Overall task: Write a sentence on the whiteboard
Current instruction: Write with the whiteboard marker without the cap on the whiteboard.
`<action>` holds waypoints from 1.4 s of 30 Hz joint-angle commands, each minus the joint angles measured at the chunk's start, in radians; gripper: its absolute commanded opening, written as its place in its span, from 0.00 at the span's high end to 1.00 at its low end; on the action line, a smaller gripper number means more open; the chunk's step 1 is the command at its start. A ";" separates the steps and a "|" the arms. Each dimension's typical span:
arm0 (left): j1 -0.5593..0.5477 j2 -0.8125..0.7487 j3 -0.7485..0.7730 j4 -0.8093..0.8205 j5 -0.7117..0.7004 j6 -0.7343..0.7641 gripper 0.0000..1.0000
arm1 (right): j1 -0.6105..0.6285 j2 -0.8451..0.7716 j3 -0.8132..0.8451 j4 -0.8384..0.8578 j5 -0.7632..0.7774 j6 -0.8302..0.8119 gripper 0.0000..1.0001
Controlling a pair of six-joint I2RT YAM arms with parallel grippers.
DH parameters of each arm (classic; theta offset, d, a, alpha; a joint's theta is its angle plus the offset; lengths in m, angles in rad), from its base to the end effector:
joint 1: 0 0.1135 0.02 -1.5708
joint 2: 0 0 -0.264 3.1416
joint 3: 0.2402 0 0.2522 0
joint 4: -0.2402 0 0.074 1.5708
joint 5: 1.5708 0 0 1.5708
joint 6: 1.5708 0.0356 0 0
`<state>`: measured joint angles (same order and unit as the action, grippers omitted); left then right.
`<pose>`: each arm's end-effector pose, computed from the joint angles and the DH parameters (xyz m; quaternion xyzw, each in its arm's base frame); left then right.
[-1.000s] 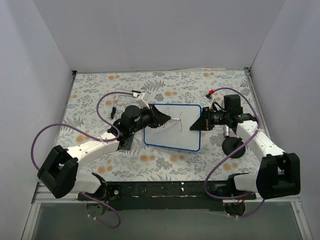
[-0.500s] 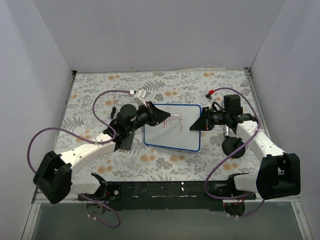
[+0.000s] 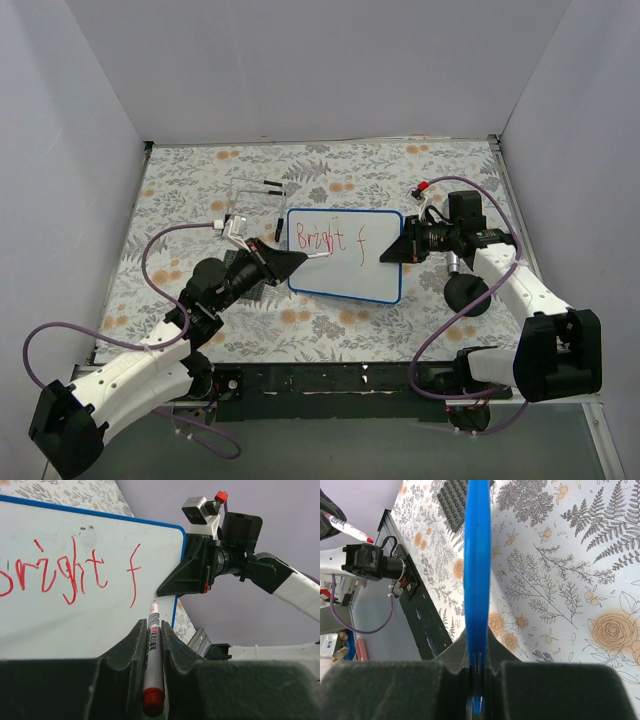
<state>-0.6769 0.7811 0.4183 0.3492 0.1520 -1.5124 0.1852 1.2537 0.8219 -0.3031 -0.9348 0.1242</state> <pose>0.1463 -0.1245 0.2670 -0.2392 0.6704 -0.6471 0.2729 0.2462 0.0753 0.2525 -0.2077 0.8099 0.4627 0.2946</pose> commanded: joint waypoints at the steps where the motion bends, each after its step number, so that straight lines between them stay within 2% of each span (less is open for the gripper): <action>1: 0.005 -0.075 -0.061 0.030 -0.016 -0.022 1.00 | -0.001 -0.023 0.008 0.050 -0.052 -0.023 0.99; 7: 0.004 -0.109 -0.130 0.129 0.030 -0.025 1.00 | -0.001 -0.016 0.008 0.053 -0.061 -0.023 0.99; 13: 0.004 -0.066 -0.151 0.189 0.054 -0.041 1.00 | -0.001 0.000 0.008 0.064 -0.076 -0.012 0.99; 18: -0.021 -0.010 -0.161 0.273 0.037 -0.065 1.00 | -0.001 0.006 0.005 0.075 -0.085 0.002 0.99; 30: -0.076 0.015 -0.161 0.284 -0.052 -0.045 1.00 | -0.003 0.016 -0.001 0.085 -0.098 0.003 0.99; 42: -0.090 0.296 -0.018 0.392 -0.046 -0.049 1.00 | -0.003 0.018 0.003 0.091 -0.111 0.008 0.99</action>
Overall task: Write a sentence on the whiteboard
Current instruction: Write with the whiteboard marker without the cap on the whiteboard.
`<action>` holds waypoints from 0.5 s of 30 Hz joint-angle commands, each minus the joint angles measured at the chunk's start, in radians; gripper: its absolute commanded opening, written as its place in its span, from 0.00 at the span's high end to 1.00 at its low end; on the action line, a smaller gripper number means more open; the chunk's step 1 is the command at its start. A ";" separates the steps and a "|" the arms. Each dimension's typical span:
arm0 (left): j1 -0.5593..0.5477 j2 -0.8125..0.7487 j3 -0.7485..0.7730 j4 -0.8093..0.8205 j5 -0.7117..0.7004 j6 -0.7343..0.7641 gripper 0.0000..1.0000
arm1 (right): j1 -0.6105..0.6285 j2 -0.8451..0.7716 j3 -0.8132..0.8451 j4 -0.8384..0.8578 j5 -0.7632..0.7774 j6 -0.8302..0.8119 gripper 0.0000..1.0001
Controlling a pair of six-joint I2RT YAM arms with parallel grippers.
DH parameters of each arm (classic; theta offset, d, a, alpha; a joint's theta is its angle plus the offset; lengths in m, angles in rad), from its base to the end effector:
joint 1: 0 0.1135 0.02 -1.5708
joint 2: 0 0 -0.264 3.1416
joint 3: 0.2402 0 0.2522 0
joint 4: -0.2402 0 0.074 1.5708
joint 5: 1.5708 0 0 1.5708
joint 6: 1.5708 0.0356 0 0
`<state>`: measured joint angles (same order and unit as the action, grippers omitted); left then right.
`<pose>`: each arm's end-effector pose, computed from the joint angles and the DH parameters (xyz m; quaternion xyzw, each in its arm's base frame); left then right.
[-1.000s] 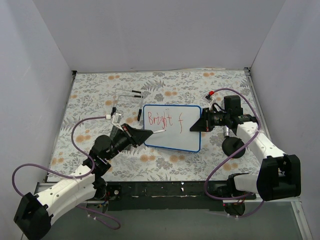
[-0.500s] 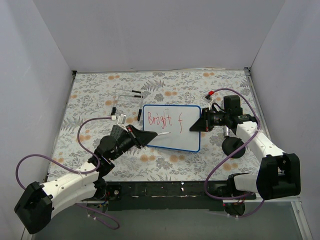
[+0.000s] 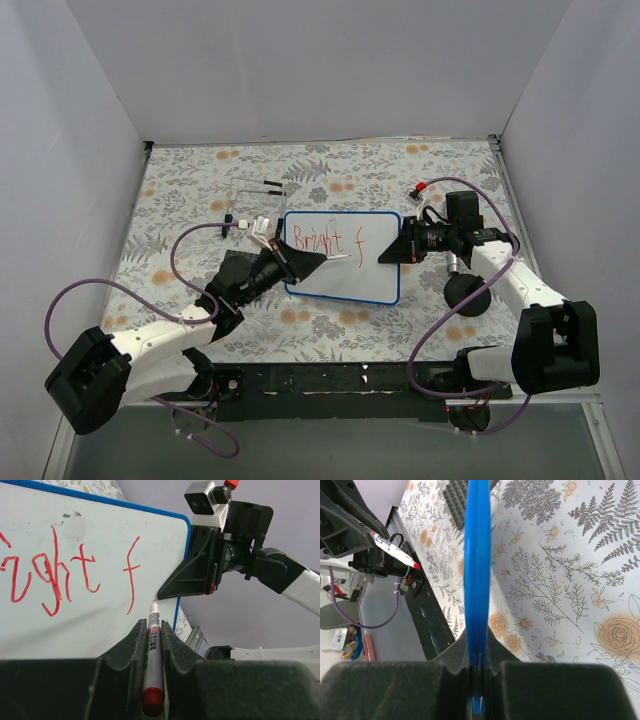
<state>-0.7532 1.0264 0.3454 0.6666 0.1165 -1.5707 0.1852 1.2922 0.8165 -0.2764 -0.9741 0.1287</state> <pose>0.1582 -0.1540 0.2302 -0.2451 0.6686 -0.6595 0.2406 0.2514 0.0771 0.2443 -0.2091 0.8051 0.4791 0.2803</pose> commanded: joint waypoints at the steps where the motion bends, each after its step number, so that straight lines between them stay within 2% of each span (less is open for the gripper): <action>1: -0.015 0.069 0.070 0.077 -0.014 0.012 1.00 | -0.001 -0.022 0.007 0.068 -0.074 0.006 0.99; 9: -0.023 0.198 0.168 0.057 -0.049 0.066 1.00 | -0.001 -0.022 0.006 0.077 -0.075 0.014 0.99; 15: -0.026 0.235 0.196 0.047 -0.044 0.077 1.00 | -0.003 -0.024 0.006 0.075 -0.072 0.012 0.99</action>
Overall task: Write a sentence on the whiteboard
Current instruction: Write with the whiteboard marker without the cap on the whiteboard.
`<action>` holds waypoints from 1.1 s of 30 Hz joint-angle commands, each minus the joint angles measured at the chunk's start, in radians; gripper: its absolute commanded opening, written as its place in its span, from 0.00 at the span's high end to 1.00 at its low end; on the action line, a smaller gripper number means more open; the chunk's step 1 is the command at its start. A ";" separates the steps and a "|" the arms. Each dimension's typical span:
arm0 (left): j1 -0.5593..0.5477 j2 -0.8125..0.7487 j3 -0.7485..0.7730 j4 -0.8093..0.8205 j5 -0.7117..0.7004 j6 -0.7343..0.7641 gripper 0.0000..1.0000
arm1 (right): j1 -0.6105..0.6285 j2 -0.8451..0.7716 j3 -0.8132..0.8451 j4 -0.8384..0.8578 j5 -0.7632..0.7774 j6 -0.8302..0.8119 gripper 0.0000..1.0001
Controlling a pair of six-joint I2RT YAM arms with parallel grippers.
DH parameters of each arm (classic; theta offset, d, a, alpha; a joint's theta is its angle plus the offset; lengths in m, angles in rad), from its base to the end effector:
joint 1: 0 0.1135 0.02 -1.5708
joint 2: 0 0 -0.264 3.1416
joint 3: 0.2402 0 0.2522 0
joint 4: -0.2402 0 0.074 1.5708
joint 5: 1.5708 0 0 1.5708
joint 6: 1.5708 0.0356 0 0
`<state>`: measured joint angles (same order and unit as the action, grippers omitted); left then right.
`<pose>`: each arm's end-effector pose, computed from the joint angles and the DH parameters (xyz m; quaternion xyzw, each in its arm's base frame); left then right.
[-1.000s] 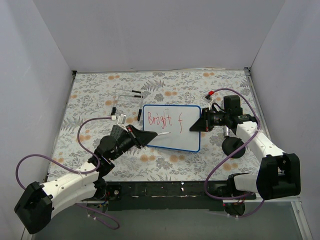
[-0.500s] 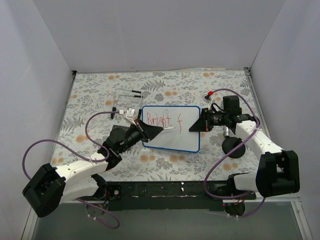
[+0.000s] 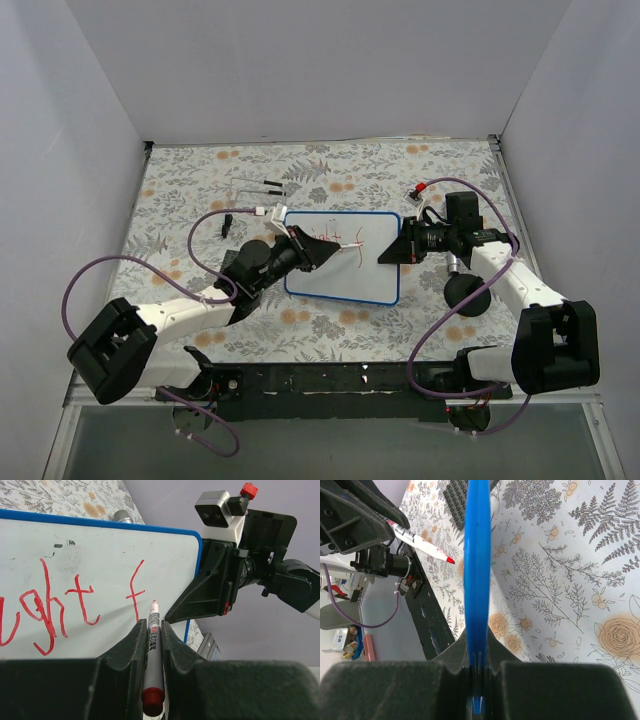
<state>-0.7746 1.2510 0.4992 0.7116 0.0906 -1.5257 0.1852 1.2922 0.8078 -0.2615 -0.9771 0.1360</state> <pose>0.1881 -0.1885 0.2362 -0.2351 0.6817 -0.6451 0.2528 0.2512 0.0771 0.2426 -0.2080 0.8041 0.4811 0.2806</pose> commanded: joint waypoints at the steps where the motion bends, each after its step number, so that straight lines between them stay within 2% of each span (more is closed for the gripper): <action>1: -0.005 0.011 0.047 -0.003 -0.017 0.035 1.00 | -0.001 -0.024 0.014 0.062 -0.069 0.005 0.99; 16: -0.006 0.065 0.091 -0.029 -0.012 0.059 1.00 | -0.003 -0.027 0.016 0.059 -0.064 0.005 0.99; 33: -0.006 0.057 0.081 -0.077 0.012 0.070 1.00 | -0.003 -0.030 0.014 0.057 -0.064 0.005 0.99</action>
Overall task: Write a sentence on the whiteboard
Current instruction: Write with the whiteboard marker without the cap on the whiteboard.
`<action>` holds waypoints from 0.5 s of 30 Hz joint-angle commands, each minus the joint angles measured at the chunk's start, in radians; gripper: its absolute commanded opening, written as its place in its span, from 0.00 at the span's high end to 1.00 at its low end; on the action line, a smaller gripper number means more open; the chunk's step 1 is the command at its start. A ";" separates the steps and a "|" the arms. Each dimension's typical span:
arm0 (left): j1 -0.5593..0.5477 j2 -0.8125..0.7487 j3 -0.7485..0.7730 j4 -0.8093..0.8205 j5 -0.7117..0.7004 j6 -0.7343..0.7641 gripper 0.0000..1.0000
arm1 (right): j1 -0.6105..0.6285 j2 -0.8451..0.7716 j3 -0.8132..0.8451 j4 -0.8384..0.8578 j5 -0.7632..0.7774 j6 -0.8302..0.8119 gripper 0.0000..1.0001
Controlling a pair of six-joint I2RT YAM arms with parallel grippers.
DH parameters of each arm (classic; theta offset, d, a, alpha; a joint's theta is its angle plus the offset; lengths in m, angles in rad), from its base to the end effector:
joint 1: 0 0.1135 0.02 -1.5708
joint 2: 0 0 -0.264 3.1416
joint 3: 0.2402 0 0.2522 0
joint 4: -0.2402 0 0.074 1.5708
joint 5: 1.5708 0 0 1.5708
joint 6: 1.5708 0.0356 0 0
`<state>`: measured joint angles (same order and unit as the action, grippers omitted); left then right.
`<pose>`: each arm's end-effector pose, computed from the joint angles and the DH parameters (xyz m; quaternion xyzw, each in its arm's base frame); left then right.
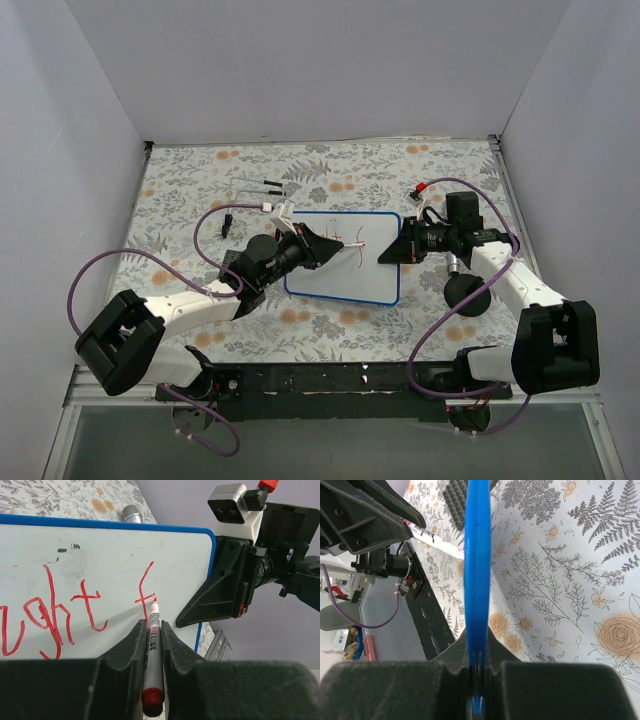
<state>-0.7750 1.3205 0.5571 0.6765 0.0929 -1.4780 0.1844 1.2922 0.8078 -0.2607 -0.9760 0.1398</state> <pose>0.1992 -0.1998 0.2338 -0.2241 0.7021 -0.6242 0.2592 0.2513 0.0769 0.2426 -0.2061 0.8047 0.4810 0.2804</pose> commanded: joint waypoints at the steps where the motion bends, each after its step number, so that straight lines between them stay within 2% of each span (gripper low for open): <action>1: -0.004 -0.014 0.021 -0.045 0.016 0.022 1.00 | -0.003 -0.028 0.014 0.057 -0.066 0.001 0.99; 15: -0.006 -0.029 -0.010 -0.055 0.070 0.002 1.00 | -0.003 -0.034 0.014 0.057 -0.064 0.006 0.99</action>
<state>-0.7750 1.3190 0.5556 0.6426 0.1387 -1.4815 0.1833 1.2922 0.8074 -0.2607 -0.9745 0.1467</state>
